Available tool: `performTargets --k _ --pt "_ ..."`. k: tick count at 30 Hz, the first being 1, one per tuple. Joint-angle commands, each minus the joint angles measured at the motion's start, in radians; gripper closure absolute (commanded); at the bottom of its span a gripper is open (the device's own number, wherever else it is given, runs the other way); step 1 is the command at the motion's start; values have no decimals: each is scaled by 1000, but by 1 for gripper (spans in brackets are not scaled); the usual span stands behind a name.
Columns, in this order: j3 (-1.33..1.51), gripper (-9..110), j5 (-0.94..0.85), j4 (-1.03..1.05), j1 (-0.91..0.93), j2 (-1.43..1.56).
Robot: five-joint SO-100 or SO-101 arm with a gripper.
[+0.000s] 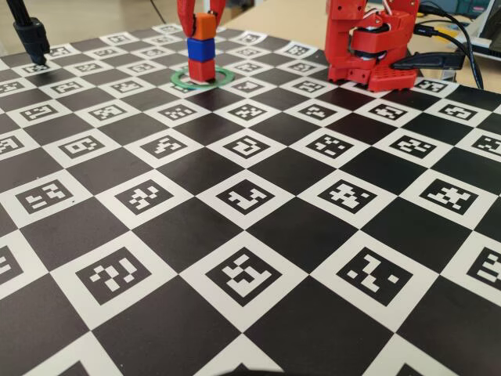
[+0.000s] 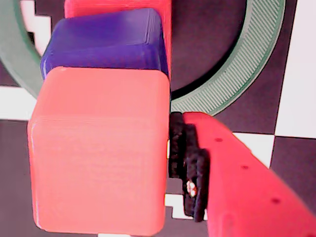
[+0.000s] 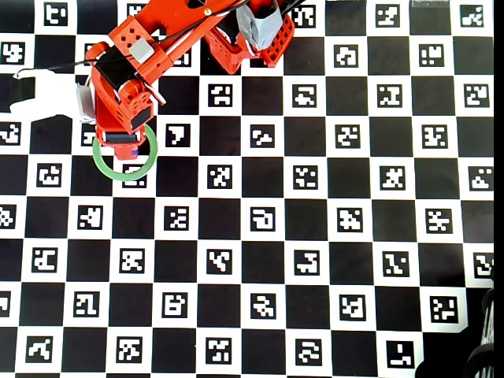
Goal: Grab the red cube then put it in the green circle then put the blue cube on top and finally the orange cube on top
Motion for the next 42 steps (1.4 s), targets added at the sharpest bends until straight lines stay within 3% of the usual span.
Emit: performTargets --k 1,13,28,42 --pt "-11 63 2 -12 14 14" --pt "-25 58 2 2 21 23" --pt "-176 57 -6 161 21 118" --pt "-244 59 176 258 -104 222"
